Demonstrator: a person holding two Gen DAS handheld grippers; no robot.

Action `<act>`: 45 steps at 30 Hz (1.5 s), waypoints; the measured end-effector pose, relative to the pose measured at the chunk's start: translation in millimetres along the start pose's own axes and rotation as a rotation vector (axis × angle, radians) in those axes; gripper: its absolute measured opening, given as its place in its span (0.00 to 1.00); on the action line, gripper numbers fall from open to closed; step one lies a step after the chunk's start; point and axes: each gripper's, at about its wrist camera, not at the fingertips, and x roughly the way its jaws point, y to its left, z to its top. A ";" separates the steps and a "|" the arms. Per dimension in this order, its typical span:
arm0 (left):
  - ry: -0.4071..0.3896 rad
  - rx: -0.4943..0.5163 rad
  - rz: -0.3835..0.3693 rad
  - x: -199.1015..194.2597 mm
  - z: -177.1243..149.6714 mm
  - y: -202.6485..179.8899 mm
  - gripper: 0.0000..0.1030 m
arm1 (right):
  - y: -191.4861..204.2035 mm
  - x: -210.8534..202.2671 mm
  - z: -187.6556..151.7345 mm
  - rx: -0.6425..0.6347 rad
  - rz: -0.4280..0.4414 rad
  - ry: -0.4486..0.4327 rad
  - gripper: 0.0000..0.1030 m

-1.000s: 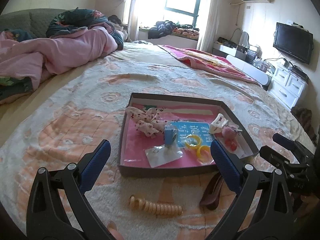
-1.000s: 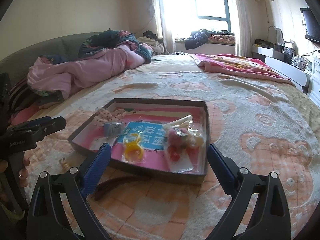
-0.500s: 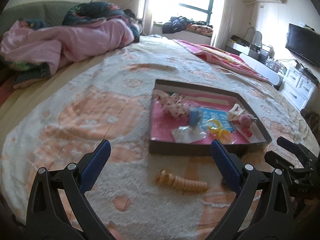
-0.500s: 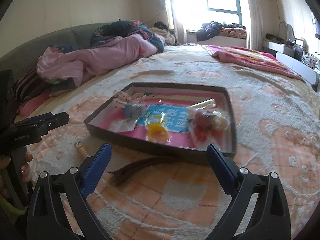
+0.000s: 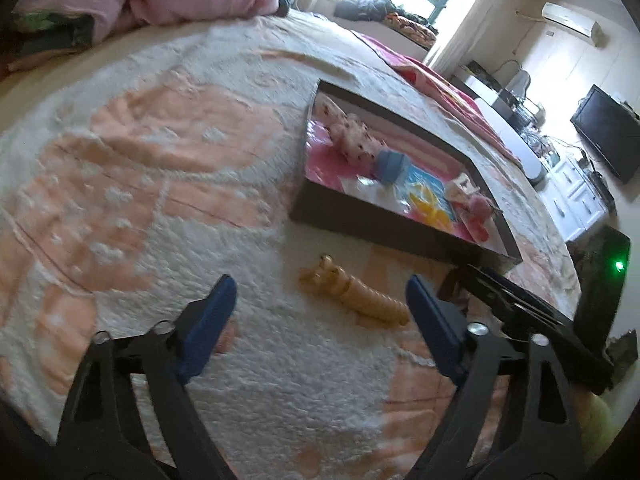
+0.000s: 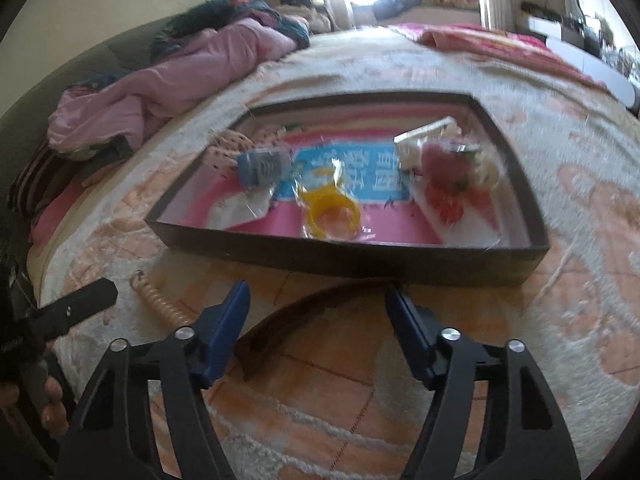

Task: Organize jewelry
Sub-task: 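Open both tools to release the items and withdraw from the tray, then grasp the coiled beige hair tie with the left tool while the right grasps the brown clip, then carry the hair tie and brown clip into the tray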

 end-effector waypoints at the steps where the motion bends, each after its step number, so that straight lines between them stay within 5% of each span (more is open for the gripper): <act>1: 0.012 -0.003 -0.015 2.9 -0.8 -1.4 0.64 | -0.4 3.3 -0.6 0.006 0.001 0.009 0.61; 10: 0.079 -0.102 -0.055 32.5 3.7 -2.3 0.50 | -8.0 3.3 -5.1 0.037 0.049 0.027 0.47; 13: 0.078 -0.117 -0.033 38.0 5.5 -1.5 0.27 | -15.4 0.3 -7.9 0.066 0.067 0.035 0.39; 16: 0.074 -0.105 -0.039 37.6 4.4 -2.7 0.19 | -15.9 -4.4 -10.0 0.075 0.093 0.038 0.32; 30: -0.095 0.133 -0.079 -9.6 10.8 -59.2 0.17 | -5.4 -45.2 -14.8 0.002 0.154 -0.031 0.10; 45: -0.134 0.268 -0.090 8.8 38.0 -110.4 0.17 | -56.5 -84.5 19.5 0.033 0.007 -0.215 0.10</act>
